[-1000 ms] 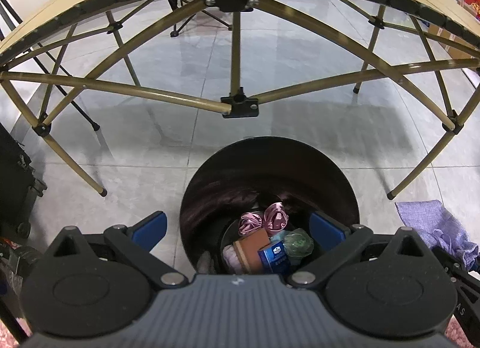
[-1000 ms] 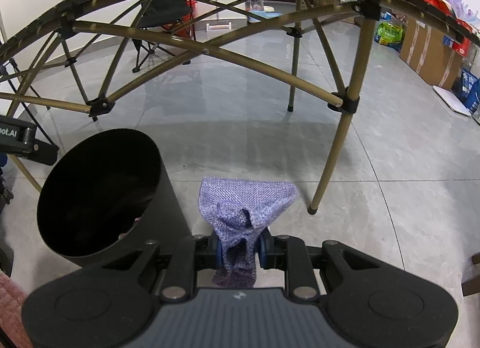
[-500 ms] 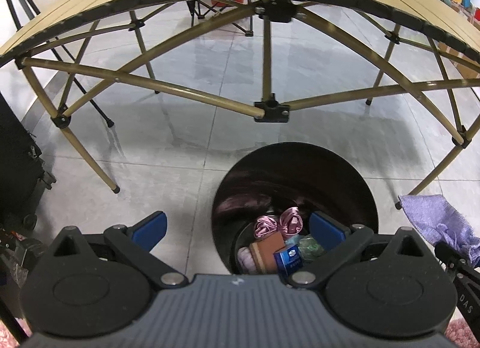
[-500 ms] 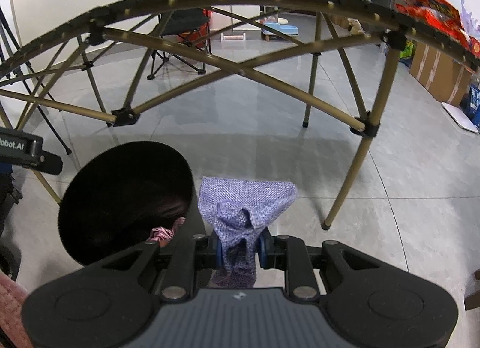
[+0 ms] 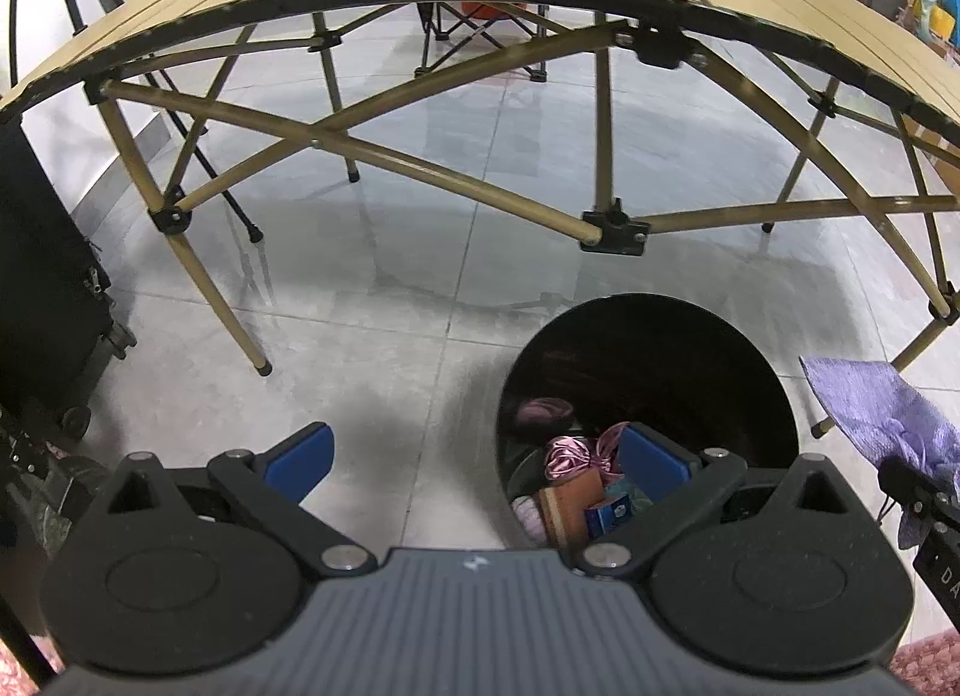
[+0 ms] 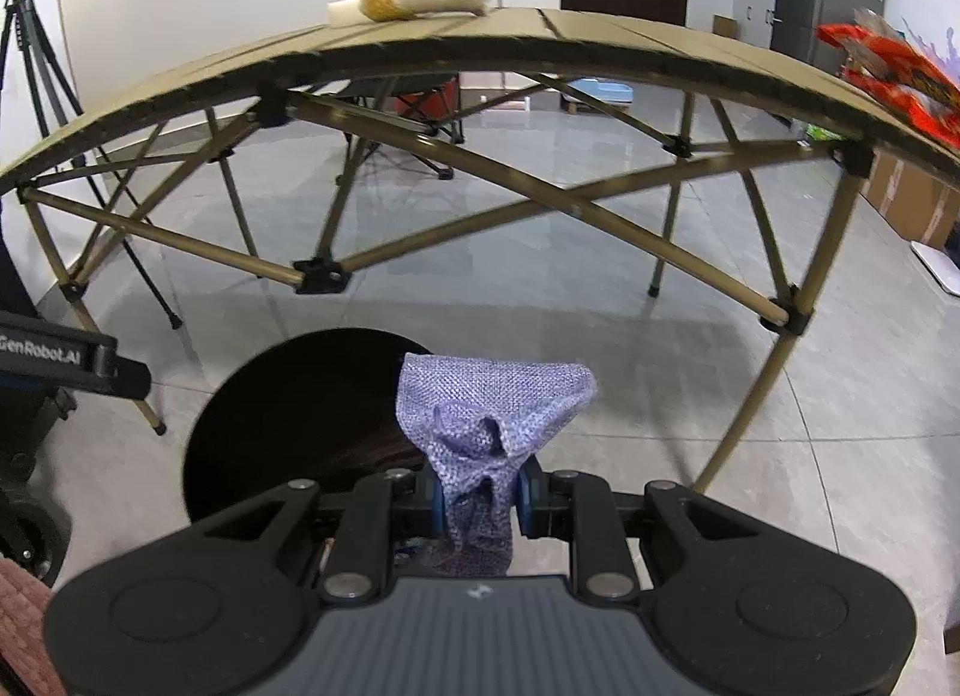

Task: Collect trash
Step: 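Move the right gripper holding the purple pouch over the bin opening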

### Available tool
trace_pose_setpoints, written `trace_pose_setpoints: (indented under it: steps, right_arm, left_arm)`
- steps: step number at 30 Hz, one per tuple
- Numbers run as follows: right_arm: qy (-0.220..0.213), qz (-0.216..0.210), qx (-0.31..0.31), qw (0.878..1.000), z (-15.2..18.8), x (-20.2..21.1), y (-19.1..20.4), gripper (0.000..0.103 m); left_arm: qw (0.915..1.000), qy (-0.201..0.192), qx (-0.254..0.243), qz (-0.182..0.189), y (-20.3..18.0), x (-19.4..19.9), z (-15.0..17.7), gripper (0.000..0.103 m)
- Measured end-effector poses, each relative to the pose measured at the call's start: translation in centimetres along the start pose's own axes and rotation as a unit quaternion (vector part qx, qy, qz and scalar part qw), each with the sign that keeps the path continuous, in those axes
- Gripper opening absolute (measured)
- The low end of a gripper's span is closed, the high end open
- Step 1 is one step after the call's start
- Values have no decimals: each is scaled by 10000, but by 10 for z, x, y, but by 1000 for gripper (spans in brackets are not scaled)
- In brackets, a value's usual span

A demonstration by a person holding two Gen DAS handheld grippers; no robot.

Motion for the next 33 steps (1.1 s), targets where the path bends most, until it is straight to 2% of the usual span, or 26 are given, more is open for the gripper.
trace_pose_setpoints:
  steps: [18, 33]
  right_arm:
    - [57, -436, 176, 9989, -12, -26, 69, 20]
    - [528, -521, 195, 9971, 9, -60, 97, 20]
  left_arm:
    - [9989, 23, 366, -280, 58, 2, 8, 103]
    - [9976, 120, 520, -441, 83, 0, 15, 103]
Point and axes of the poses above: each gripper's, at about its wrist camera, not at the fingertips, and x roughly against the way its jaws point, y to its left, z to its underside, the point moved 10 cm from there along -x, roughly the way its jaws point, and after that the axes turned 15 degrees about -y, right-handed, at the moved point
